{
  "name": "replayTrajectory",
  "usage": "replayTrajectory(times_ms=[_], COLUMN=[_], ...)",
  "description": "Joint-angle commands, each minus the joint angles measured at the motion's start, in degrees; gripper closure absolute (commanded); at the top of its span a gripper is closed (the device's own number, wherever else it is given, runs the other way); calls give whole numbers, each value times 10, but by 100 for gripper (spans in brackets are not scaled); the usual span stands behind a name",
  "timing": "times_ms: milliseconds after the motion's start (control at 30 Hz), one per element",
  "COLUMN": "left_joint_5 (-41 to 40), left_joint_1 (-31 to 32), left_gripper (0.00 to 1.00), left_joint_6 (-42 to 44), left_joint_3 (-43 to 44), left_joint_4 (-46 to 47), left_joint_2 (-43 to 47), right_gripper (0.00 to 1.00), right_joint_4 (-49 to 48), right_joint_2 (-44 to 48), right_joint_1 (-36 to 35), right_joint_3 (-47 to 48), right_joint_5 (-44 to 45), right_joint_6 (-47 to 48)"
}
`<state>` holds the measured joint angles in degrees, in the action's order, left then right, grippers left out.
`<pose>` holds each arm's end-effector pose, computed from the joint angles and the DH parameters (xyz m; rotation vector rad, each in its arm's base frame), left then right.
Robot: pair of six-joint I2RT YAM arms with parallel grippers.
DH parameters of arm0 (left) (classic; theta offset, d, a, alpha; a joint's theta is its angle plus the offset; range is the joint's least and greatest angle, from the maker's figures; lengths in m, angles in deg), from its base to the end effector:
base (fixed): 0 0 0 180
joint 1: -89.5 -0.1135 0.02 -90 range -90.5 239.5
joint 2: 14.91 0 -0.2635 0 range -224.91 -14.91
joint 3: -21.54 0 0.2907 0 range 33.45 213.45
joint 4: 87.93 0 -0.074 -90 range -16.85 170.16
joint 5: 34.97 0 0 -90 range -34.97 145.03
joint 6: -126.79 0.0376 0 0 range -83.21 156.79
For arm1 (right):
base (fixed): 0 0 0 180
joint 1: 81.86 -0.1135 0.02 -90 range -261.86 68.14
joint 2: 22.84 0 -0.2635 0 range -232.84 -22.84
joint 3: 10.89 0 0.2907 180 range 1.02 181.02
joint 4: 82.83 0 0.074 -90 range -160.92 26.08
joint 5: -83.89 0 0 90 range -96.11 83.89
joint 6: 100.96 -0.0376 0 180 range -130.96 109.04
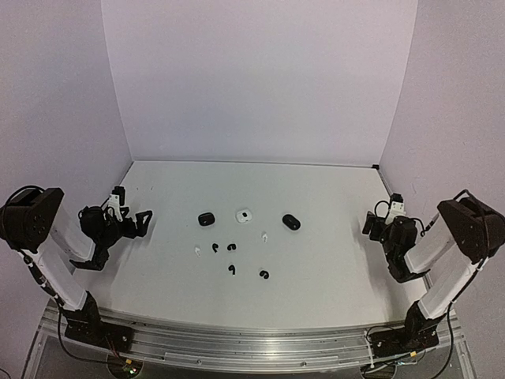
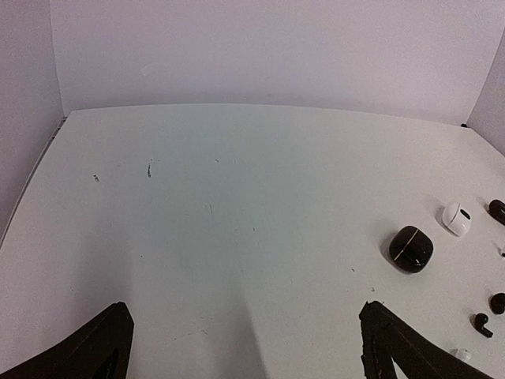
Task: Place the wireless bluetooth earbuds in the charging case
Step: Pick up the charging case from the center of the board.
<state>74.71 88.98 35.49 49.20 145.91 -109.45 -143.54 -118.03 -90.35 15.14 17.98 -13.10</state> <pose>0.2617 -0.0103 0.0841 0.2170 1.7829 -0.3182 0.2539 0.0224 0.0883 0.2159 1.6967 -0.2230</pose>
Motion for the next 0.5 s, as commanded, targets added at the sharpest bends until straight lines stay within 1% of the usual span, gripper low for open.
replayTrajectory(times_ms=[0,67,100,167,200,233,300,400,467], left_joint_5=[-4,3,23,106,174,249,300,324,315], left_joint_1=[2,2,2,2,2,2,2,12,39], left_gripper=[0,0,0,0,0,0,0,0,0], left_joint_6=[9,7,10,62,100,136,167,159,160], left_joint_3=[18,13,18,53,85,118,139,153,192], left_joint_4=[2,13,-2,-100,-173,-253,-298,-274,-299], left_joint_2=[-1,4,17,51,65,74,87,108,109], right_gripper=[2,2,2,2,2,2,2,2,2], right_joint_4=[91,253,319,420,461,490,501,519,584], right_joint_2=[82,120,128,133,131,128,121,91,44], right_joint_1=[-2,-1,-1,-2,-2,-4,-20,-69,-99], right_joint_3=[34,110,149,228,259,282,317,373,428], right_joint_5=[-28,-31,-39,-84,-108,-130,-174,-206,-219], right_joint_6=[17,0,-6,-16,-26,-36,-46,-26,-1])
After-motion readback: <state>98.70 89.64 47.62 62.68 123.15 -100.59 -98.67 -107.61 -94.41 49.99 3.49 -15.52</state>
